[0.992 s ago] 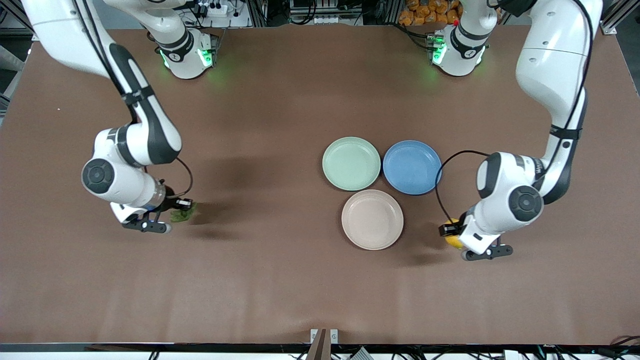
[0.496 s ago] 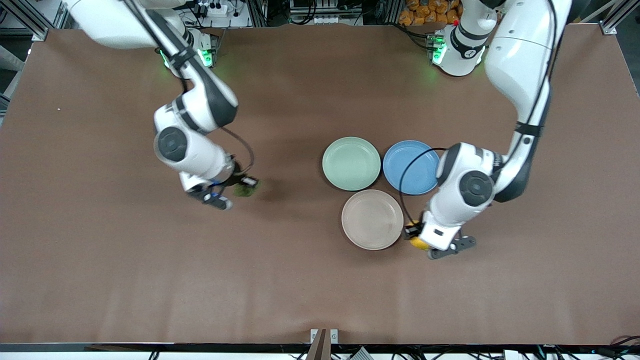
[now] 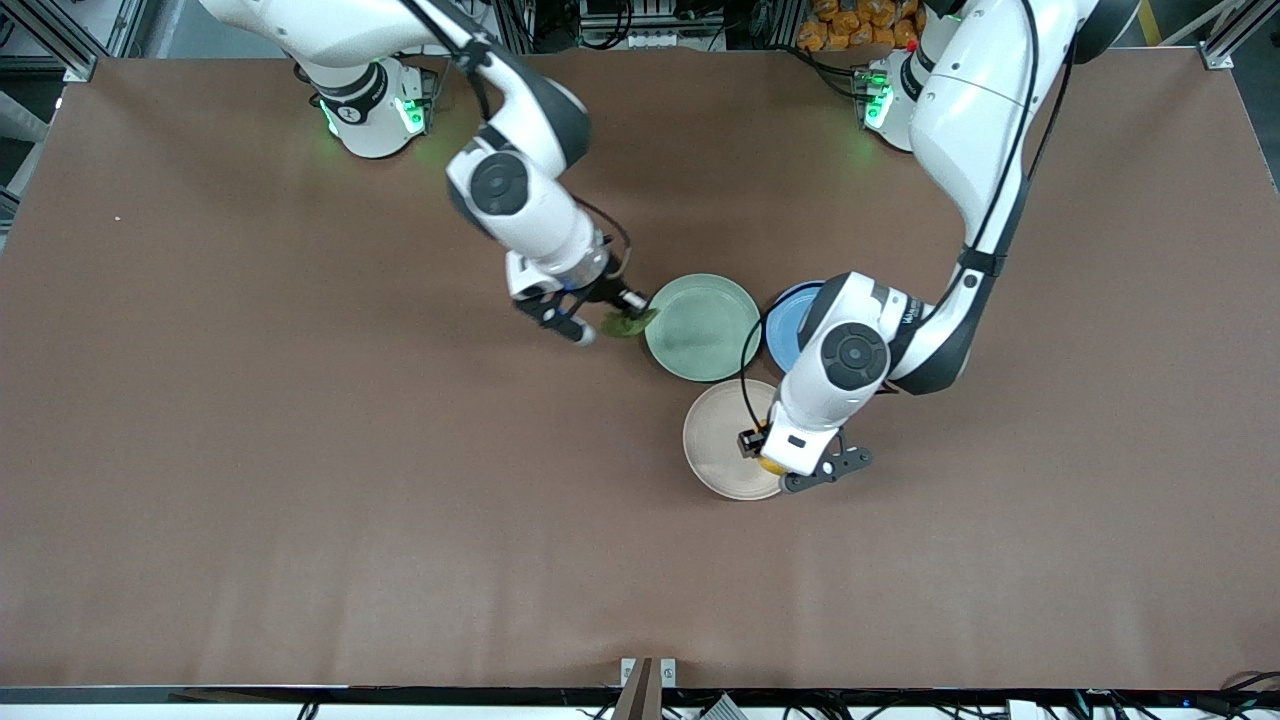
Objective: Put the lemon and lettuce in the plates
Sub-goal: 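Carry the lemon to the cream plate while the right gripper carries lettuce, then release the lettuce on the green plate and lift the right gripper away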
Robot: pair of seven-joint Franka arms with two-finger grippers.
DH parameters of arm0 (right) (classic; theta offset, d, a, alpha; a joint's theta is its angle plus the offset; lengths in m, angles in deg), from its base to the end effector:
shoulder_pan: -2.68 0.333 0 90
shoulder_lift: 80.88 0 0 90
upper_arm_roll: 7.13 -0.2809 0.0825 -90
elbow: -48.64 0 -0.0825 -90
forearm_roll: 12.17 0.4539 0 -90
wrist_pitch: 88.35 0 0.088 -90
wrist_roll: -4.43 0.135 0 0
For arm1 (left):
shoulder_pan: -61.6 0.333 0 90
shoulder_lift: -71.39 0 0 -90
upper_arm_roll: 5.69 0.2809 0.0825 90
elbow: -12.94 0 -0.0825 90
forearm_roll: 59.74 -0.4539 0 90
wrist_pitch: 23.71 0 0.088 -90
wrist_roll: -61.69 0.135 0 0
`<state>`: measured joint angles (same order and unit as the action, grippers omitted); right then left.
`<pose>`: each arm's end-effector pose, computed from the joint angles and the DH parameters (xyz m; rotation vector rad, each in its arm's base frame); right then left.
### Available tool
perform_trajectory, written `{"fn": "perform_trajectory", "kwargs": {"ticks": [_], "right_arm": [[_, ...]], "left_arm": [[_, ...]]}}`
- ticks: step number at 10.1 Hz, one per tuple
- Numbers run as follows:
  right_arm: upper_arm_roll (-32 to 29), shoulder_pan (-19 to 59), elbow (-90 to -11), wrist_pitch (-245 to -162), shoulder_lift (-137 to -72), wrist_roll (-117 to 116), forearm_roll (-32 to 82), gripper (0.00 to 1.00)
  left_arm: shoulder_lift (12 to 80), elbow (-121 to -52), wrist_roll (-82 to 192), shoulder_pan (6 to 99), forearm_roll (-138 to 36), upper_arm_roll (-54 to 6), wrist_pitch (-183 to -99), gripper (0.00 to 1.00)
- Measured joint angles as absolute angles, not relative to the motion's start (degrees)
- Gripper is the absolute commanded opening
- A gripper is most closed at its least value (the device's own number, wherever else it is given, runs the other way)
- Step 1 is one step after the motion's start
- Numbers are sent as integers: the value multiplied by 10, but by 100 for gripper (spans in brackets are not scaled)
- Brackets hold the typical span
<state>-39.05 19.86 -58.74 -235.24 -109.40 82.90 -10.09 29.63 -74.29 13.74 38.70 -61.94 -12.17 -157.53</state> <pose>0.4664 0.5283 0.2062 -2.6463 0.8624 0.1794 0.6604 -0.3620 0.1419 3.0086 0.5019 0.0631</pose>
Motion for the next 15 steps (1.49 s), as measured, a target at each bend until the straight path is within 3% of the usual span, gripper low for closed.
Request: {"fn": "perform_trajectory", "kwargs": {"ticks": [1, 3, 10, 15], "right_arm": [[-389, 224, -588, -2380, -1113, 870, -111, 7], [-388, 259, -587, -2430, -1143, 944, -138, 100], [-376, 220, -542, -2405, -1129, 969, -156, 100], [-383, 123, -526, -2136, -976, 817, -152, 100]], "left_arm": [[293, -743, 123, 378, -619, -121, -1575, 100], [292, -742, 87, 373, -619, -120, -1575, 100], [297, -725, 89, 480, -619, -100, -1578, 100], [353, -801, 86, 512, -615, -105, -1580, 100]]}}
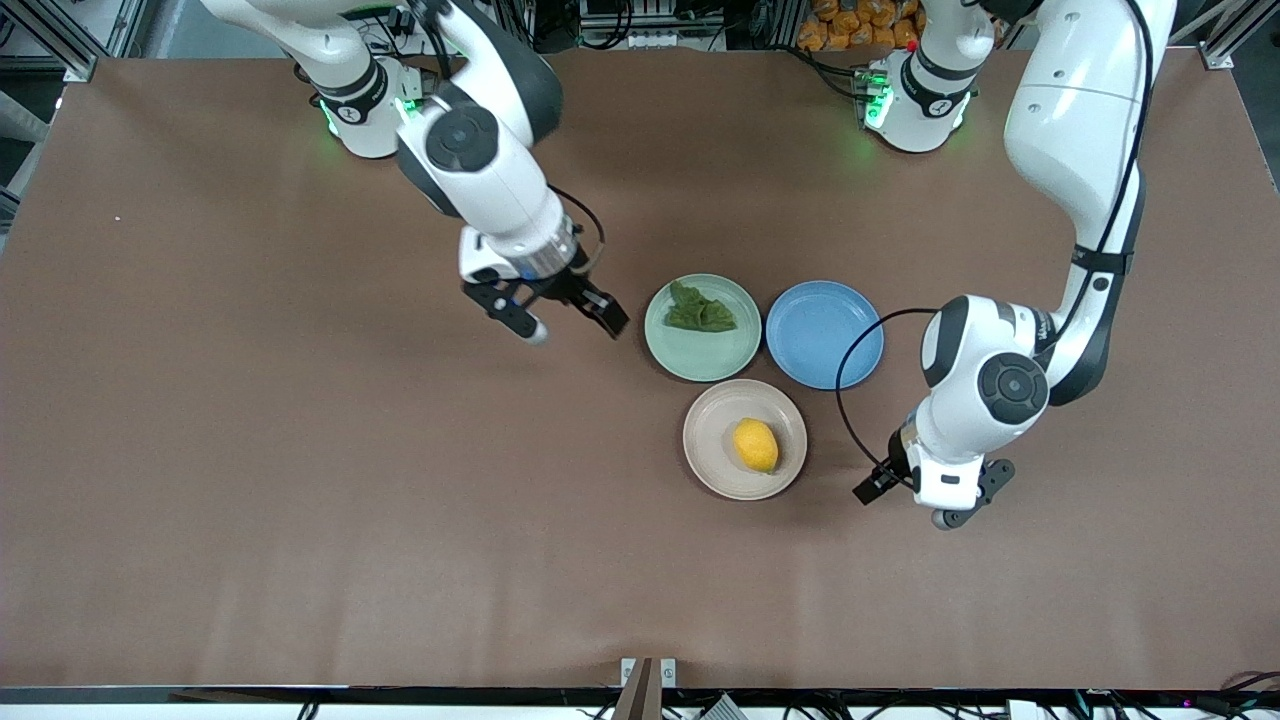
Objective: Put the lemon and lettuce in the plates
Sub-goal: 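Release the lettuce on the green plate and lift the right gripper away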
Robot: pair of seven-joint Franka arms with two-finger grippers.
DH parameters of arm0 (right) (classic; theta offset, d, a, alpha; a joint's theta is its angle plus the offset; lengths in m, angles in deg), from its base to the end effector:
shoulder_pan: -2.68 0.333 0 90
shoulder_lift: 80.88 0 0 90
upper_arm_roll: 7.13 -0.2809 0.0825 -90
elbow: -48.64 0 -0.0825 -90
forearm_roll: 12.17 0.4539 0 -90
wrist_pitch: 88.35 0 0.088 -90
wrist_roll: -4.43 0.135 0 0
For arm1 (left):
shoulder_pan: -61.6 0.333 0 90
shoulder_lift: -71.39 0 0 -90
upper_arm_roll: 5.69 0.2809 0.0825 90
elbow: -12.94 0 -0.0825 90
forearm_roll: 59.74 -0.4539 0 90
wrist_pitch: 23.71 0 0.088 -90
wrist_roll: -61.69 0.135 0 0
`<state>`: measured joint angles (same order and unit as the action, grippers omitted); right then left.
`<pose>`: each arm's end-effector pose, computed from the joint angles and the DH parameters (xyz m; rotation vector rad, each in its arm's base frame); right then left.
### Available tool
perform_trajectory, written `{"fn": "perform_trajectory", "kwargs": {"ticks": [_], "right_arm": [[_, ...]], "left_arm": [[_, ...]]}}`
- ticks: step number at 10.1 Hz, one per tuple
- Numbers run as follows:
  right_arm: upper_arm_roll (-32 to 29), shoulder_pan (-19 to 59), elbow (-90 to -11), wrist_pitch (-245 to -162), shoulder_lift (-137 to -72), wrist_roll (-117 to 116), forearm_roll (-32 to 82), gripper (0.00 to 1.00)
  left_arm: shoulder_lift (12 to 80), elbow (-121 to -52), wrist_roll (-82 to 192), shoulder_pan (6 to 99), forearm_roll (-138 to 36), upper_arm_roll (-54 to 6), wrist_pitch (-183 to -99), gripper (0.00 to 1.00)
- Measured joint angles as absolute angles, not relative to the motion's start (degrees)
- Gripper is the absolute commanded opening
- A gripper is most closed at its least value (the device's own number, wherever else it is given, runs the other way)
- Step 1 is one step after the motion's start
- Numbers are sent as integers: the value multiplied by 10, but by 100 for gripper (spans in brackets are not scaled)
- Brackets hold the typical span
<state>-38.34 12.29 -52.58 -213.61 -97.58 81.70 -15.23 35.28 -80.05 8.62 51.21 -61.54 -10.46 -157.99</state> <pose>0.5446 0.4464 0.3439 -2.7932 0.9265 -0.0014 0.7122 -0.1882 0.1640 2.9026 0.9925 0.0965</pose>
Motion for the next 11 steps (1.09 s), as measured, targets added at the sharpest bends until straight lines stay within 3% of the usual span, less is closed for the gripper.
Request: {"fn": "perform_trajectory", "kwargs": {"ticks": [3, 5, 7, 11], "right_arm": [[-372, 61, -481, -1936, -891, 630, -135, 100], [-298, 46, -409, -1807, -868, 489, -132, 100], [-211, 42, -355, -1751, -865, 374, -132, 100], [-77, 38, -334, -1738, -852, 143, -131, 100]], "left_arm": [[435, -919, 87, 548, -610, -107, -1612, 100], [476, -972, 89, 577, -610, -115, -1617, 100], [501, -1006, 89, 577, -610, -118, -1619, 100], [572, -1084, 96, 578, -610, -121, -1620, 100]]}}
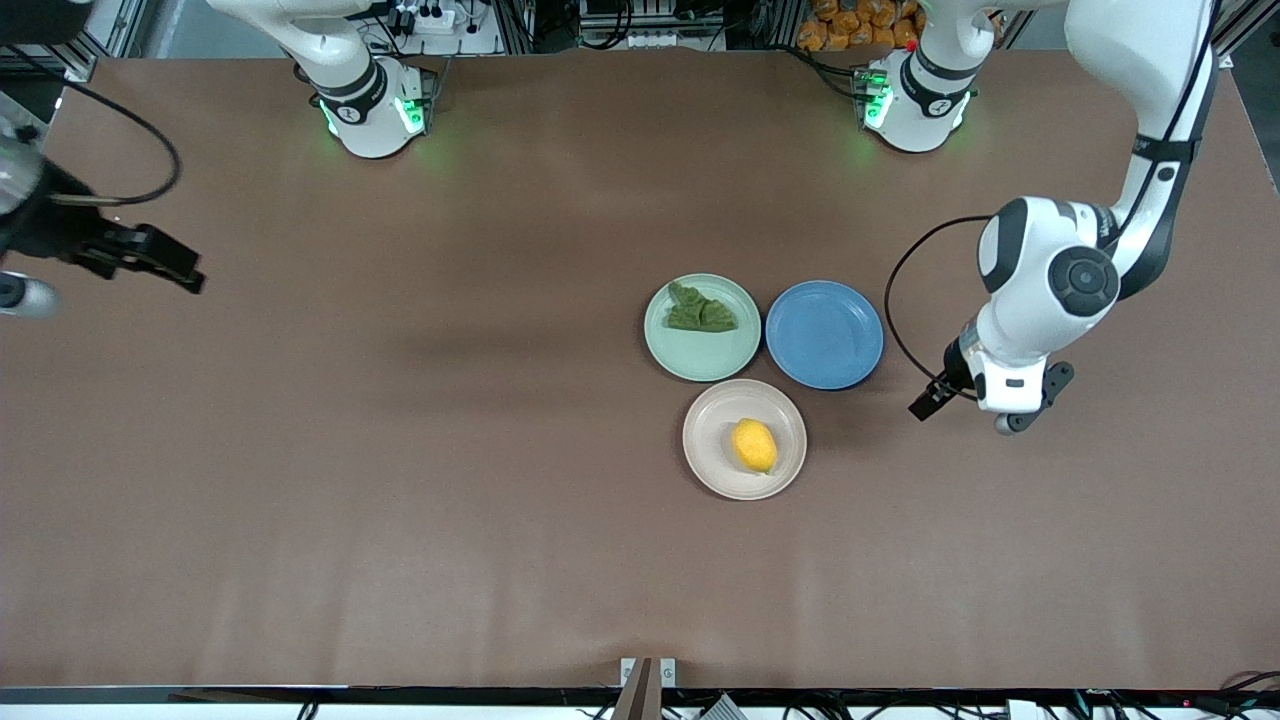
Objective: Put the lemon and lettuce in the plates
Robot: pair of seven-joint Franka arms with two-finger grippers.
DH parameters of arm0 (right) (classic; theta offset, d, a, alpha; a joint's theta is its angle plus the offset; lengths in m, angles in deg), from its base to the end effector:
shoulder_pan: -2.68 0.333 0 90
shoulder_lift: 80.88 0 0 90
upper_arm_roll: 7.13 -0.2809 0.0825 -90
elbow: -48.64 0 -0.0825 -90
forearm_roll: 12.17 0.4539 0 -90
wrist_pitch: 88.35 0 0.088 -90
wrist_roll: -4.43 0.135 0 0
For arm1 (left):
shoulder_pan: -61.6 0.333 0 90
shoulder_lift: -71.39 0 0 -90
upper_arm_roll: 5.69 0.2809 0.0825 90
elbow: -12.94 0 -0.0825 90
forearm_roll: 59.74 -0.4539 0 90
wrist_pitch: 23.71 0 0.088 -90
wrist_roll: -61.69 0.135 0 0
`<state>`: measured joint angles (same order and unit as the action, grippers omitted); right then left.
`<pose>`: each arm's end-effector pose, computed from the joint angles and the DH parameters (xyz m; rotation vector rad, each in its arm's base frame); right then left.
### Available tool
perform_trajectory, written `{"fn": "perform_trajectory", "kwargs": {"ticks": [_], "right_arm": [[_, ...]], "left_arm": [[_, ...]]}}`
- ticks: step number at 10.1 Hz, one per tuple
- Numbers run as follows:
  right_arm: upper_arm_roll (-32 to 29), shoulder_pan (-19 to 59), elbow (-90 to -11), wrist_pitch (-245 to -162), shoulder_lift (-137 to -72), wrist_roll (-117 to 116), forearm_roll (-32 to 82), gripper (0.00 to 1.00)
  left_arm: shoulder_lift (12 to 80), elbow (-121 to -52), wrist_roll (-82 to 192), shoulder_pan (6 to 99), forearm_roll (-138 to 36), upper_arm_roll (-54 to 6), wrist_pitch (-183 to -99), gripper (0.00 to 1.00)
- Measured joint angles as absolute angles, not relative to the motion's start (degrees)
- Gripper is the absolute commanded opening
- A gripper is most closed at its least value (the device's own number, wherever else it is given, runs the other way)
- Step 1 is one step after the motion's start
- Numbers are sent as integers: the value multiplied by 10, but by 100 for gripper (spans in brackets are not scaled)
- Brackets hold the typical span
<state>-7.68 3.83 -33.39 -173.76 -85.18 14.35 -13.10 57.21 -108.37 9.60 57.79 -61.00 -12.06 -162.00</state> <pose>0.6366 0.0164 0.5819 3.1163 -0.2258 -0.0225 0.6105 -0.1109 0.1897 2.9059 1.0929 0.0575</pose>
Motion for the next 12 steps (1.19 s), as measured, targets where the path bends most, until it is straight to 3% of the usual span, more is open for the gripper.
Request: {"fn": "perform_trajectory", "kwargs": {"ticks": [3, 8, 12], "right_arm": [[-36, 38, -319, -1741, -850, 84, -130, 100], [-37, 49, -311, -1739, -837, 77, -125, 100], [-36, 49, -314, -1735, -826, 35, -112, 100]], "left_arm": [[623, -1142, 128, 593, -610, -120, -1620, 100], [677, -1197, 142, 602, -610, -121, -1620, 100], [701, -1168, 239, 602, -610, -121, -1611, 100]]}}
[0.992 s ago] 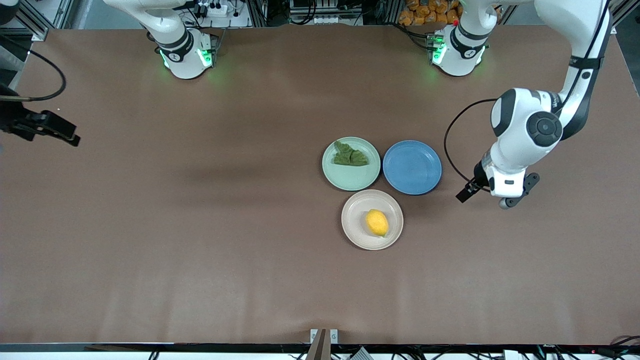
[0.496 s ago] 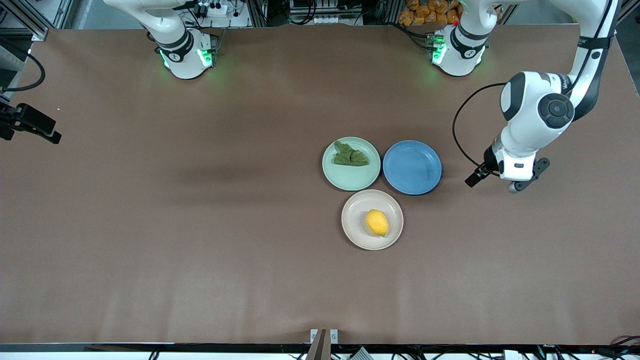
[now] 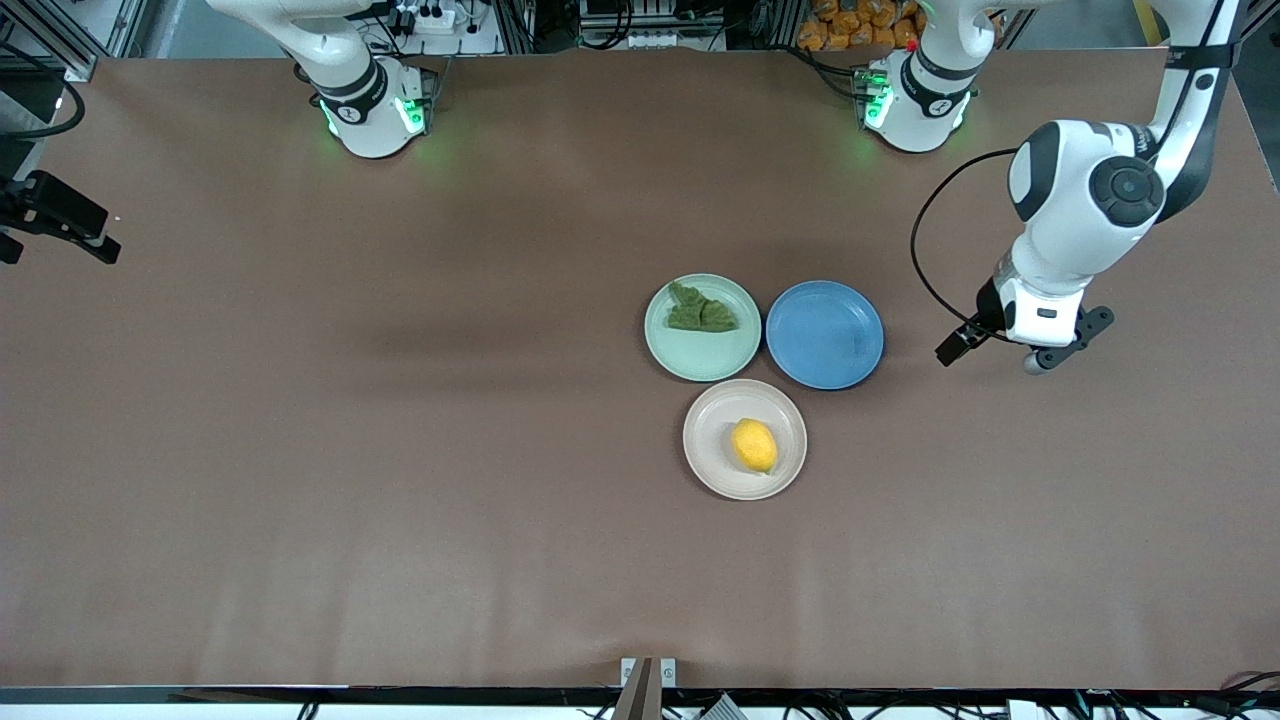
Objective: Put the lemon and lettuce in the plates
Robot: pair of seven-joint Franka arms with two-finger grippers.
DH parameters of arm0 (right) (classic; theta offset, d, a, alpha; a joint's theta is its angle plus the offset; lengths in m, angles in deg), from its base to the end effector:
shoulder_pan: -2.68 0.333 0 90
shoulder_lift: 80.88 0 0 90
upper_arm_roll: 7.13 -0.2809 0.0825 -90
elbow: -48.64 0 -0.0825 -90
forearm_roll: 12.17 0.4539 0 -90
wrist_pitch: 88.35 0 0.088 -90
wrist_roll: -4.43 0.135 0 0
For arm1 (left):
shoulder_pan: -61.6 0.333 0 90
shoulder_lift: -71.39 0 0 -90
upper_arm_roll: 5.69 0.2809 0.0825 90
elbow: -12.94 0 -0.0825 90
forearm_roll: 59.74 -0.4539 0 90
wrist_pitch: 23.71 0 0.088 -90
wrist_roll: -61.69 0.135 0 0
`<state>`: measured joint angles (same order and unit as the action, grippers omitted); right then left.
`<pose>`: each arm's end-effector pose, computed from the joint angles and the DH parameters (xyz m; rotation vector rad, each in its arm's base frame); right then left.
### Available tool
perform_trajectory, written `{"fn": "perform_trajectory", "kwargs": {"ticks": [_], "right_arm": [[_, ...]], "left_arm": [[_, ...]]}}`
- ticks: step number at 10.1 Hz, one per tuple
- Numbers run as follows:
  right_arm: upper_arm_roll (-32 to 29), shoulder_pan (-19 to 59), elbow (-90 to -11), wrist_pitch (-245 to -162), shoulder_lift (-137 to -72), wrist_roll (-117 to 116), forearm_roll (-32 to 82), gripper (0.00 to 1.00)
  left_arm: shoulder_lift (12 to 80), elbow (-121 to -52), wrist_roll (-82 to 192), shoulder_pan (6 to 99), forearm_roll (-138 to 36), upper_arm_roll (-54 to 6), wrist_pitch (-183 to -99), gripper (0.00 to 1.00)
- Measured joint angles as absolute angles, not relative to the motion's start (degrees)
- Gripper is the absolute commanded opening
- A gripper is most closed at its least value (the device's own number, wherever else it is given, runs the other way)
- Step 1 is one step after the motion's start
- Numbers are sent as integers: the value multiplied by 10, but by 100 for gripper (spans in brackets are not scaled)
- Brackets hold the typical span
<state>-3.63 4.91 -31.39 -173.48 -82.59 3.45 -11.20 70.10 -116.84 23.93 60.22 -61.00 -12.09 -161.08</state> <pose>0.6239 -0.0109 0.6287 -3.1264 0.0048 -0.0930 0.5821 -0.0791 0.2515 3.0071 0.7808 0.1659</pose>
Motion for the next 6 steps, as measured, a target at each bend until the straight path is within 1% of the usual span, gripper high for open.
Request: {"fn": "perform_trajectory", "kwargs": {"ticks": [3, 6], "right_arm": [[-36, 49, -314, -1733, -823, 23, -112, 100], [-35, 49, -315, -1732, -811, 21, -112, 100]], "left_arm": [[738, -1091, 394, 612, -610, -118, -1488, 100], [792, -1036, 426, 613, -610, -123, -1415, 100]]}}
